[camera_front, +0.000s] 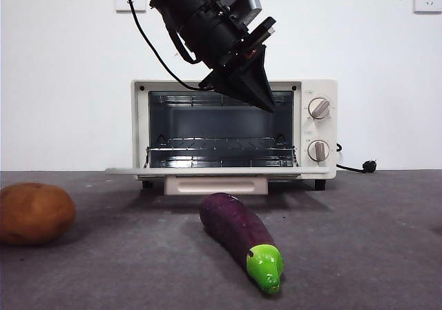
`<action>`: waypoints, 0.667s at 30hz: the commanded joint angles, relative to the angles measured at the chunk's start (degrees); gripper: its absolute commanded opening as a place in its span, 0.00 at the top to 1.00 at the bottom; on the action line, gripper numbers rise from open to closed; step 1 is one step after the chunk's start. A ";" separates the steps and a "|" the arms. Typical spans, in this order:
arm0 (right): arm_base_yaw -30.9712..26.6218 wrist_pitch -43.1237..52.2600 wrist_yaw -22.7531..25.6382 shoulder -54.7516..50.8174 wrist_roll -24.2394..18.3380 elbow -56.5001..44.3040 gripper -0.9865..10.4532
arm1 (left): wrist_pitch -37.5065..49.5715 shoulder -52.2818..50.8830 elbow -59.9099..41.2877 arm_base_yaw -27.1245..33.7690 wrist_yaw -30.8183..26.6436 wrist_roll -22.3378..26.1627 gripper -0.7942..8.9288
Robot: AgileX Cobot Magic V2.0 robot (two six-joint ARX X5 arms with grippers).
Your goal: Take the eggplant from the table,put the eggplant in the oven
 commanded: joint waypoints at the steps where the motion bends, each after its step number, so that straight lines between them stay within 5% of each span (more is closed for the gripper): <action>1: 0.07 -0.09 -0.22 0.31 -0.44 0.09 0.36 | 0.28 0.33 -0.15 -0.15 -0.02 -0.72 0.92; 15: 0.07 -0.94 -0.22 0.39 -0.52 0.09 0.36 | -8.46 -6.84 17.35 4.20 -0.33 -3.78 0.92; 20: 0.07 -1.01 -0.24 0.81 -0.68 0.09 0.36 | -14.38 -10.19 26.84 5.66 -4.68 -3.76 0.92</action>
